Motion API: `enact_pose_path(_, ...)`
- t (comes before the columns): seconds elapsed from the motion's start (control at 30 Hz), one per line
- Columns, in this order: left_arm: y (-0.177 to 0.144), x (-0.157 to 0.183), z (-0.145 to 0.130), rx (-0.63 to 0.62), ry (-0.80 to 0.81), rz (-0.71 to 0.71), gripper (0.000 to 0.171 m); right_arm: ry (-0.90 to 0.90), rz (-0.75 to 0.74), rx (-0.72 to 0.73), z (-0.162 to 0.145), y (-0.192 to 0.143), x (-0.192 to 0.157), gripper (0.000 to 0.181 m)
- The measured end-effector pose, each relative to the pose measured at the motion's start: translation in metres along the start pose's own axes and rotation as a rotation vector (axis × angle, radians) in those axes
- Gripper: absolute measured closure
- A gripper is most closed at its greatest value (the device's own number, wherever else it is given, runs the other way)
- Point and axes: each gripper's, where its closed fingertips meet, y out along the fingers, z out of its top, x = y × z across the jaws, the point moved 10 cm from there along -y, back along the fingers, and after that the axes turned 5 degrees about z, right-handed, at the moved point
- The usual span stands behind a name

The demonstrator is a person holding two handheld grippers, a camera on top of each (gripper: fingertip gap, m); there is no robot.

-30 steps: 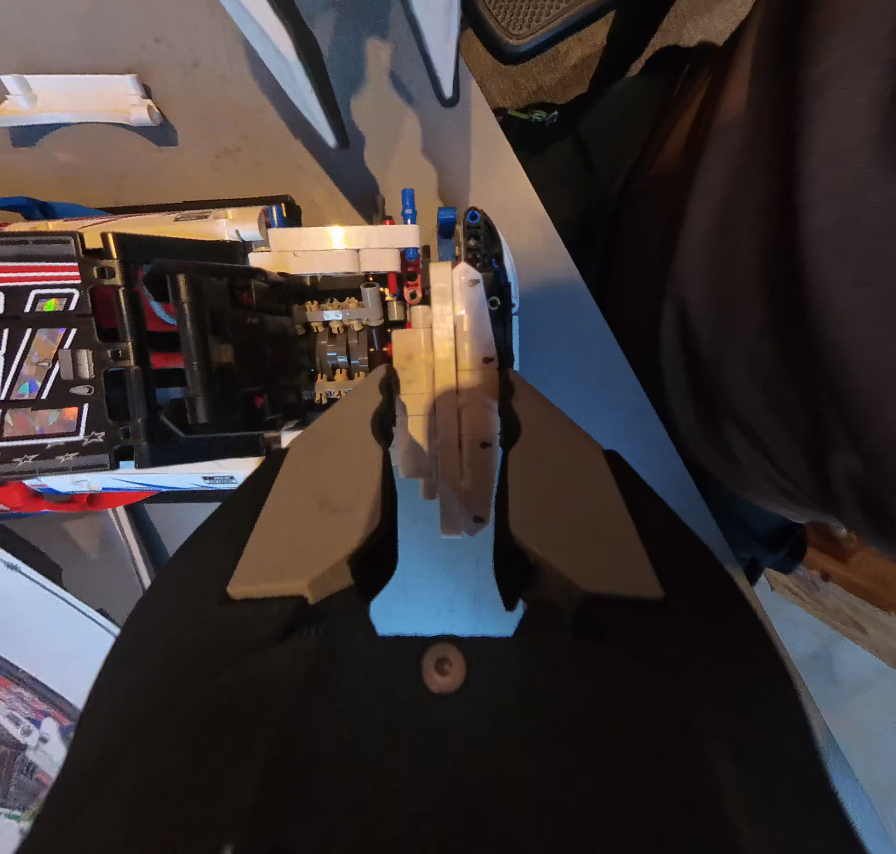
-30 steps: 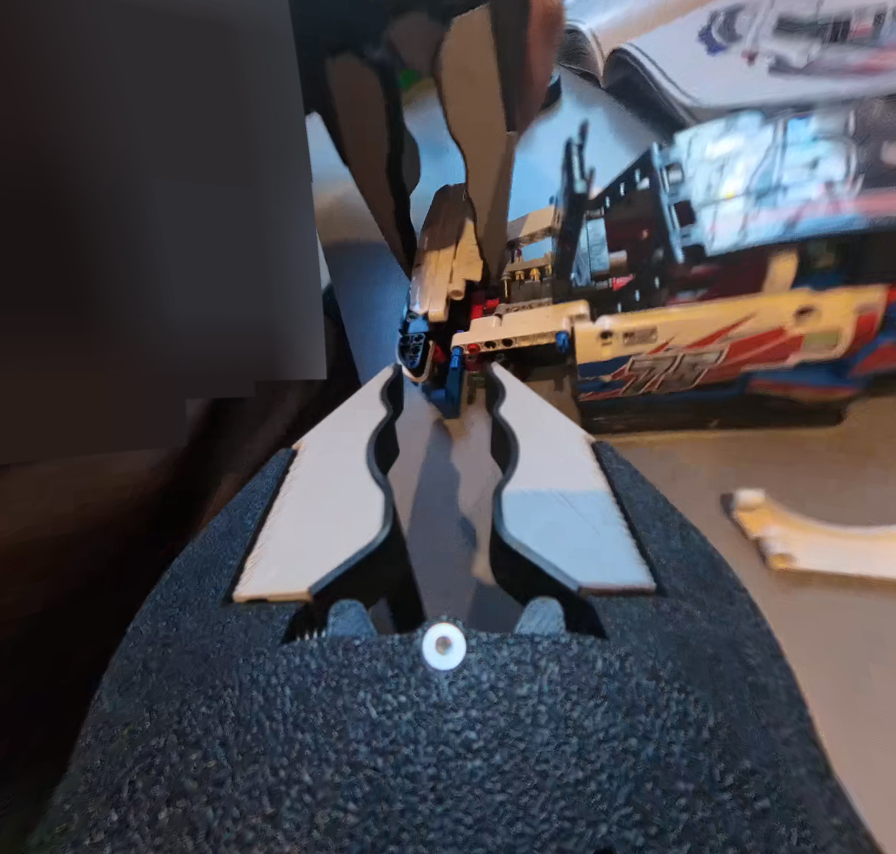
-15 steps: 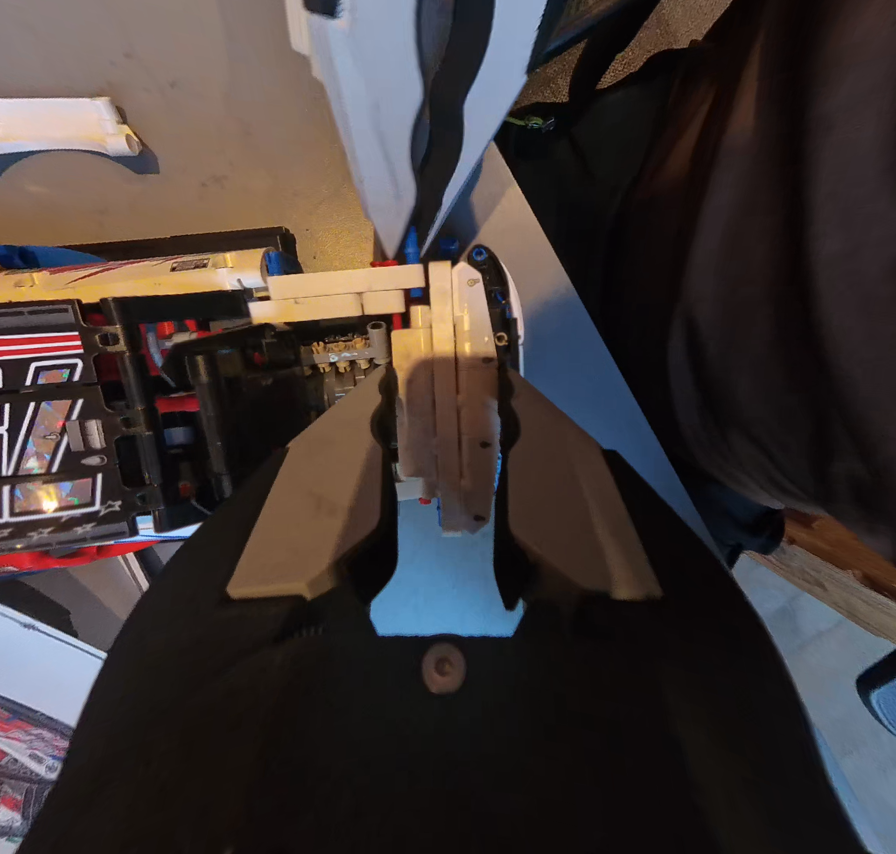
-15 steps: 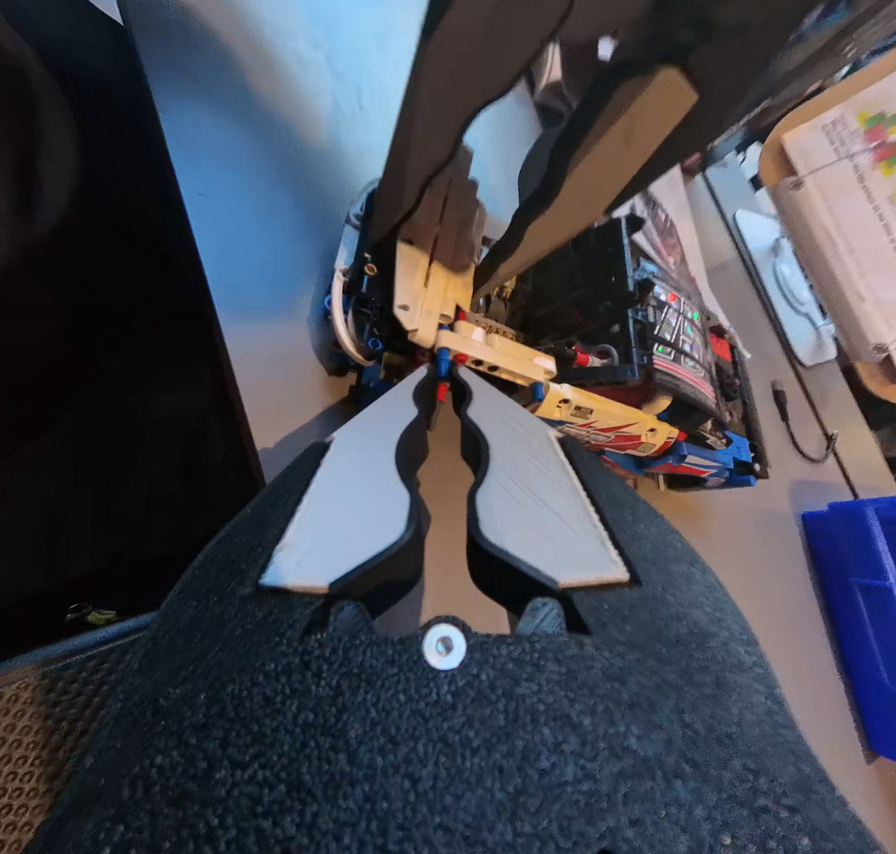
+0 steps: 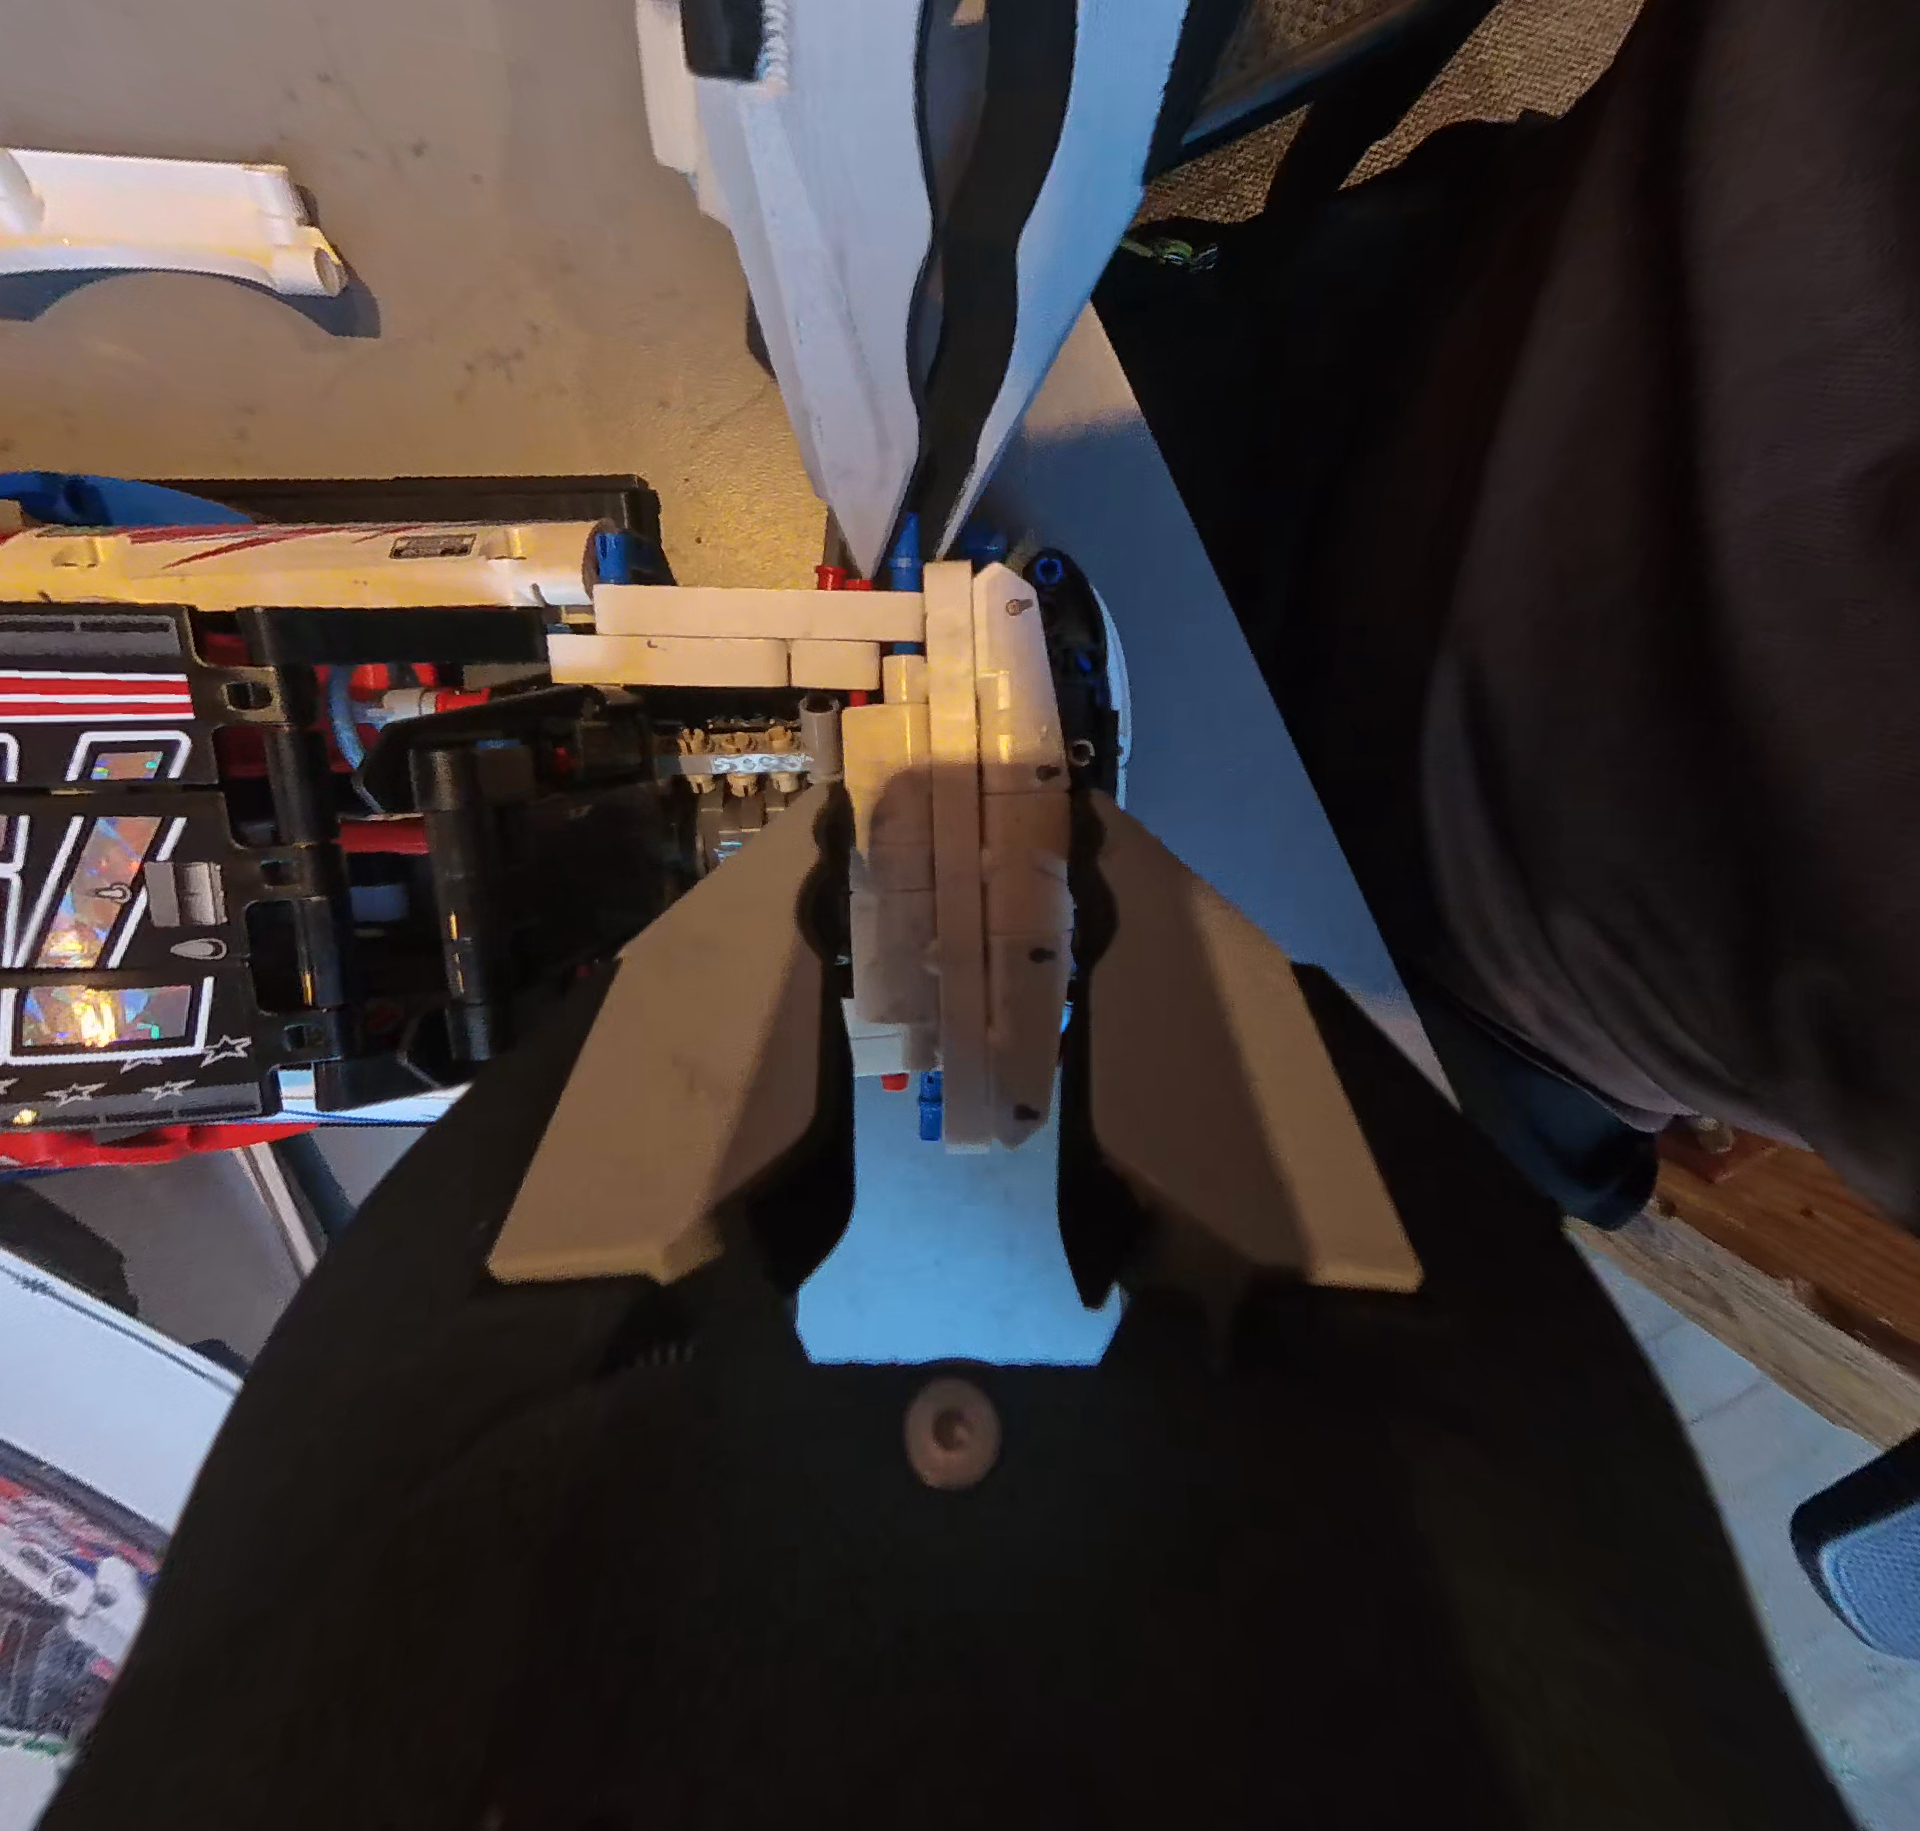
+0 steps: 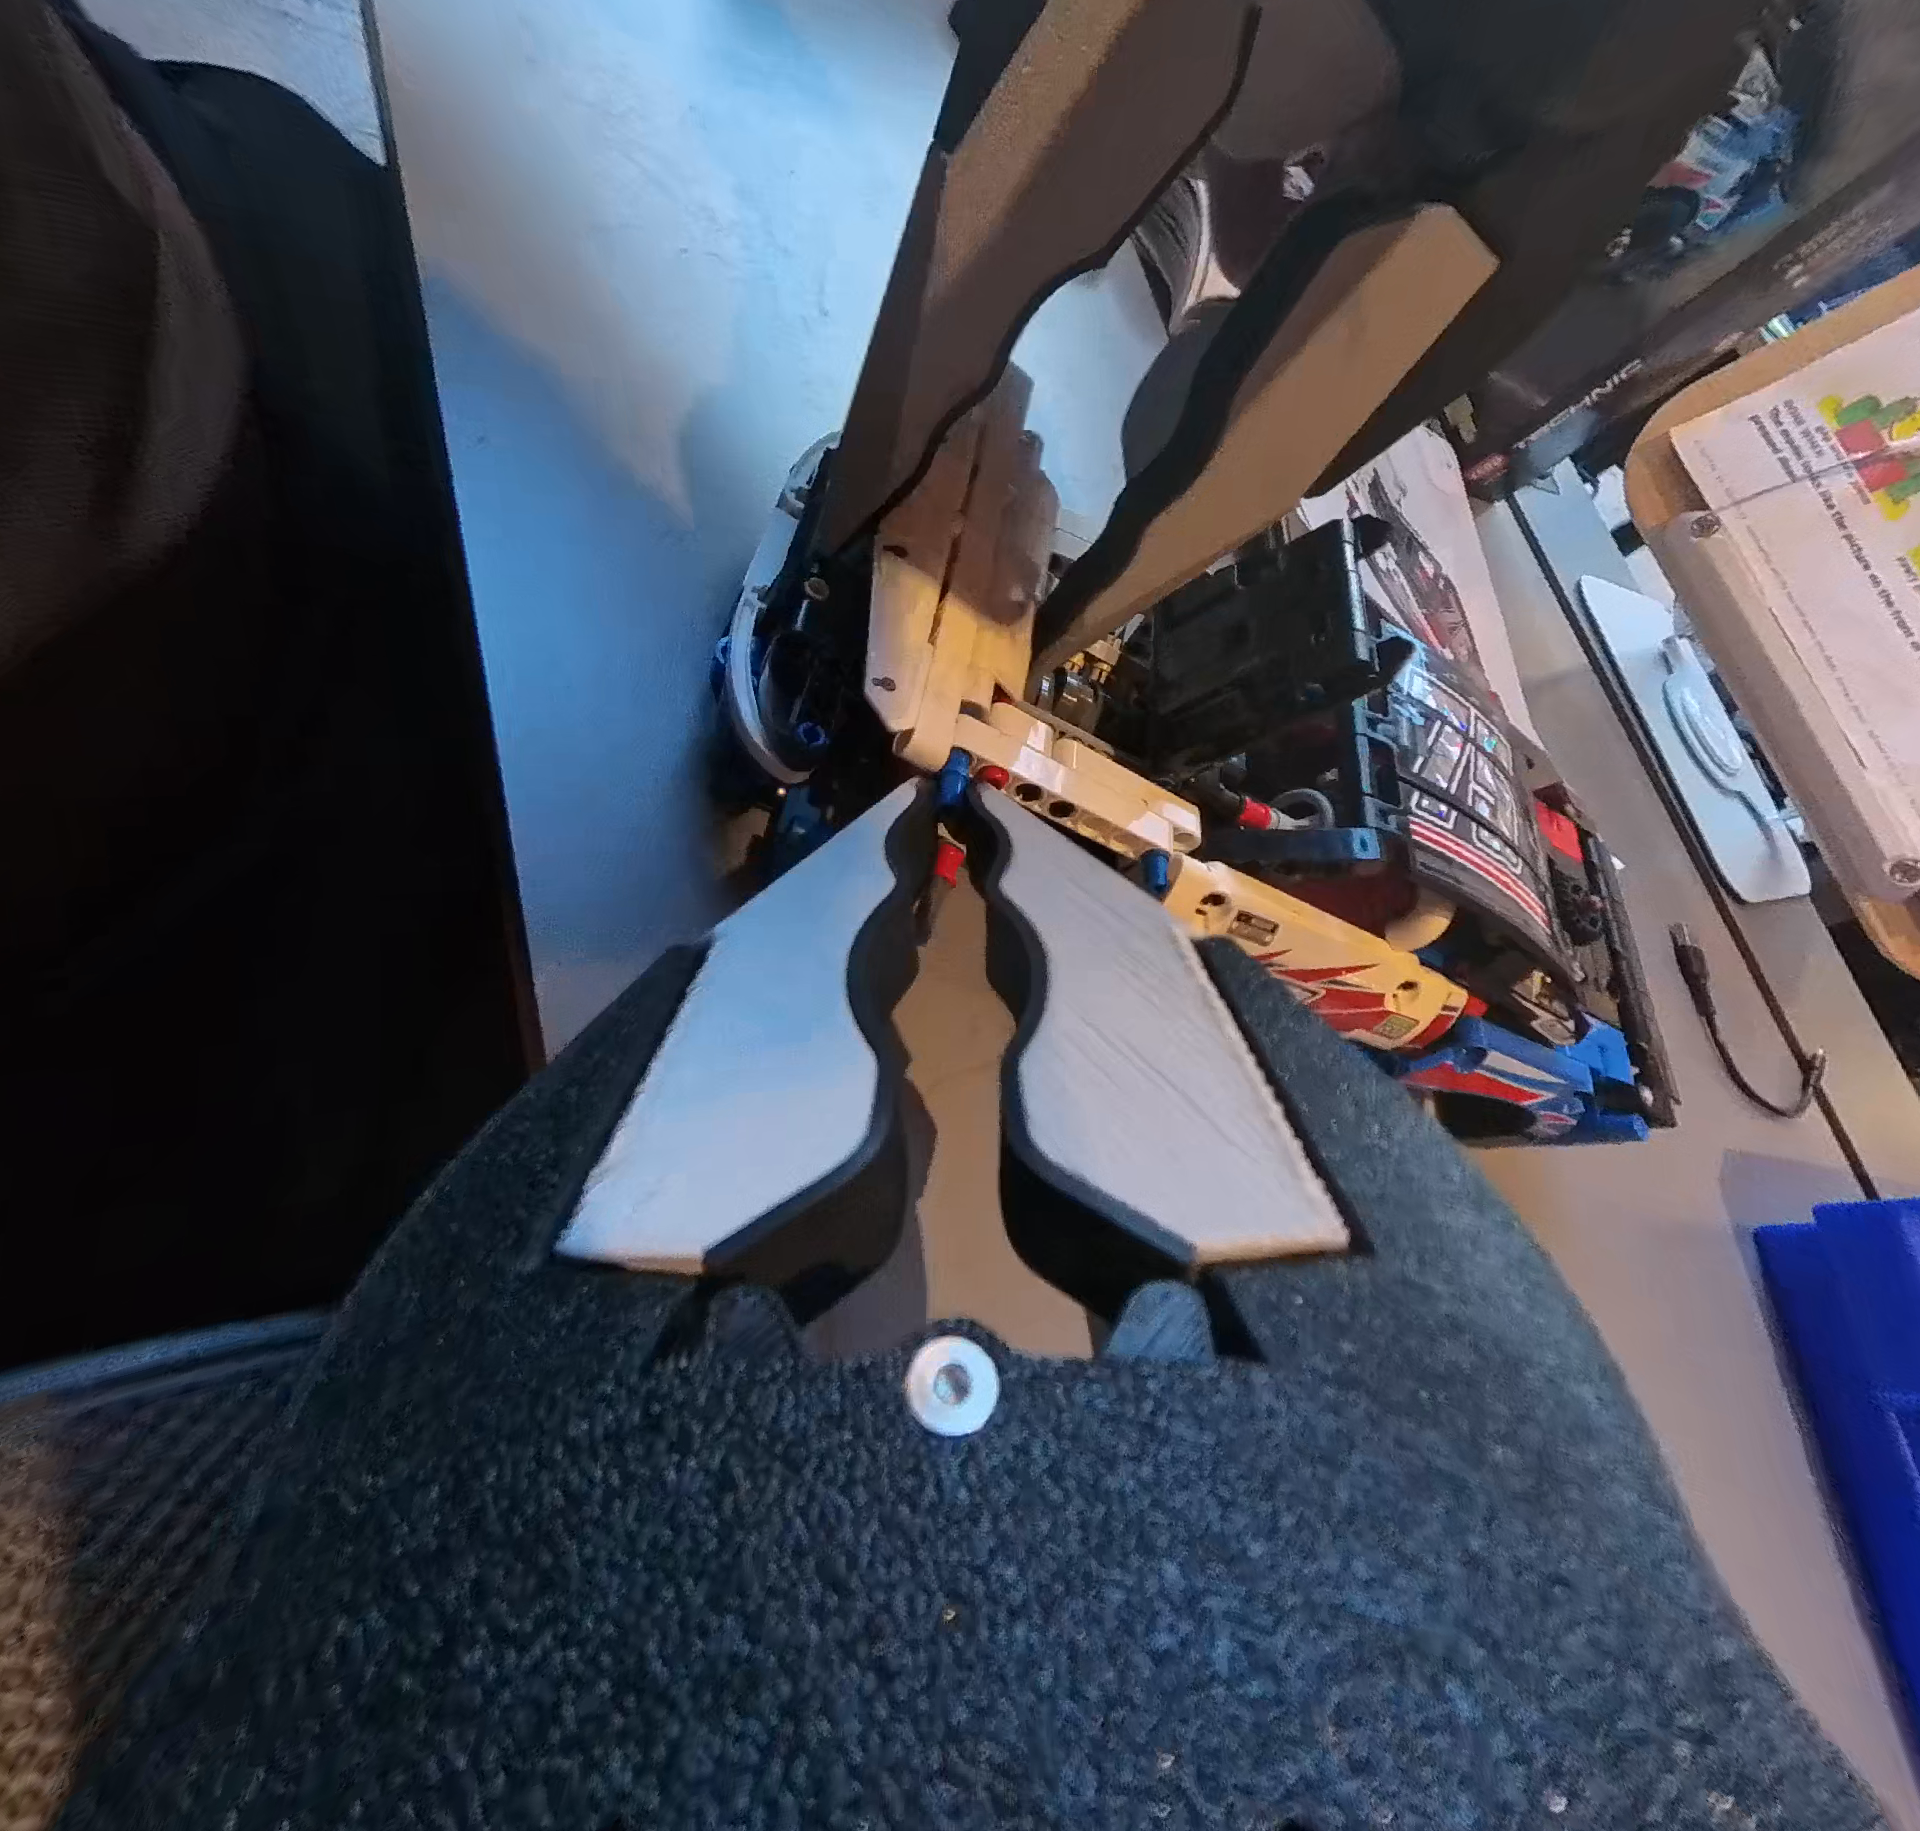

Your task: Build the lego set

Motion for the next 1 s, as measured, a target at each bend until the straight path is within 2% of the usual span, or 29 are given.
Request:
enact_pose_path(0.13, 0.0, -0.002, 0.006, -0.047, 0.03, -0.004, 0.132, -0.067, 0.12, -0.008, 0.0, -0.002, 0.011, 0.175)
enact_pose_path(0.23, 0.002, -0.005, 0.006, -0.036, 0.009, -0.014, 0.131, -0.116, 0.215, -0.027, -0.001, -0.004, 0.022, 0.17)
enact_pose_path(0.3, 0.002, -0.006, 0.004, -0.019, -0.006, -0.028, 0.132, -0.17, 0.243, -0.058, -0.003, -0.006, 0.029, 0.144)
enact_pose_path(0.47, 0.003, -0.007, 0.003, -0.006, -0.015, -0.041, 0.132, -0.197, 0.386, -0.073, -0.003, 0.0, 0.054, 0.141)
enact_pose_path(0.73, 0.005, -0.011, 0.003, 0.013, -0.035, -0.091, 0.132, -0.286, 0.556, -0.091, 0.005, 0.012, 0.064, 0.14)
enact_pose_path(0.9, 0.007, -0.013, 0.003, 0.027, -0.047, -0.096, 0.132, -0.31, 0.604, -0.103, 0.003, 0.016, 0.066, 0.135)
enact_pose_path(1.0, 0.007, -0.013, 0.003, 0.034, -0.049, -0.095, 0.132, -0.421, 0.575, -0.185, 0.001, 0.018, 0.063, 0.134)
